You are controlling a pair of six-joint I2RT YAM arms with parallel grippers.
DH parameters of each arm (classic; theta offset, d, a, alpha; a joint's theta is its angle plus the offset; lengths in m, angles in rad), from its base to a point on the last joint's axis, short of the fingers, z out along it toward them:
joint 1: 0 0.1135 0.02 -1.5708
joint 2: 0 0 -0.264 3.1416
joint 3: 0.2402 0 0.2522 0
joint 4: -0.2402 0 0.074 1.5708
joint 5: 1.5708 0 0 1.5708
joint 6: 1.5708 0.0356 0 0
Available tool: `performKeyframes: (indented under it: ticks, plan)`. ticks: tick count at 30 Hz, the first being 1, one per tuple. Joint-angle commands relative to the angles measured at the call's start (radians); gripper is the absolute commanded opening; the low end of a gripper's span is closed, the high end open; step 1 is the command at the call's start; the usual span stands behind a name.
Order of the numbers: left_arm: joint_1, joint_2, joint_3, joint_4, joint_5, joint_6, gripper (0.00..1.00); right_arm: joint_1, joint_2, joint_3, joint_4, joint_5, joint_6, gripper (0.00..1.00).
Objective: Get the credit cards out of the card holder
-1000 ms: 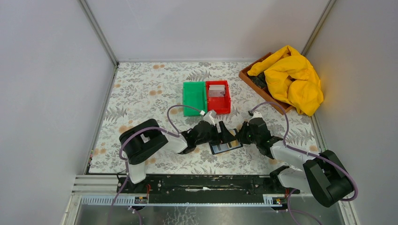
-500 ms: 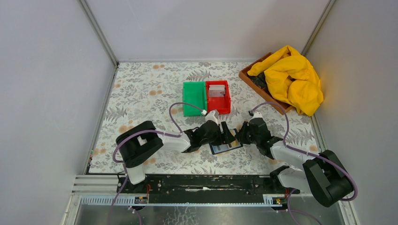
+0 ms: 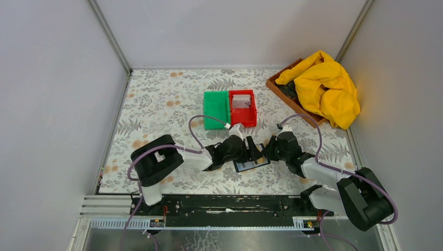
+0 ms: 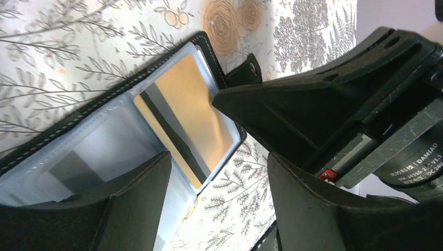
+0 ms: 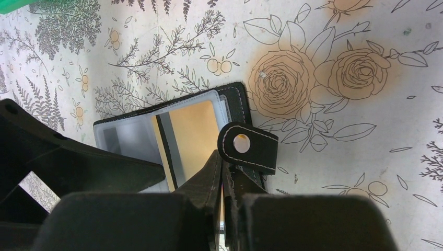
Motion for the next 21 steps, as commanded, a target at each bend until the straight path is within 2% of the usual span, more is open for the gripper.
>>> performKeyframes:
  ticks: [1,8,15,21]
  plan:
    - [-0.02,0.048,-0.029,0.096,0.035,-0.029,0.75,-0.007,0.003,-0.006,0.014,-0.012,-0.002,0.05]
    - [-0.019,0.05,-0.103,0.306,0.074,-0.117,0.75,-0.009,0.02,-0.005,0.02,-0.016,-0.001,0.05]
    - [-0.016,0.002,-0.194,0.454,0.003,-0.182,0.75,-0.011,0.028,-0.01,0.026,-0.029,0.004,0.04]
    - [-0.017,0.025,-0.216,0.539,-0.043,-0.215,0.75,-0.009,0.028,-0.013,0.03,-0.042,0.005,0.04]
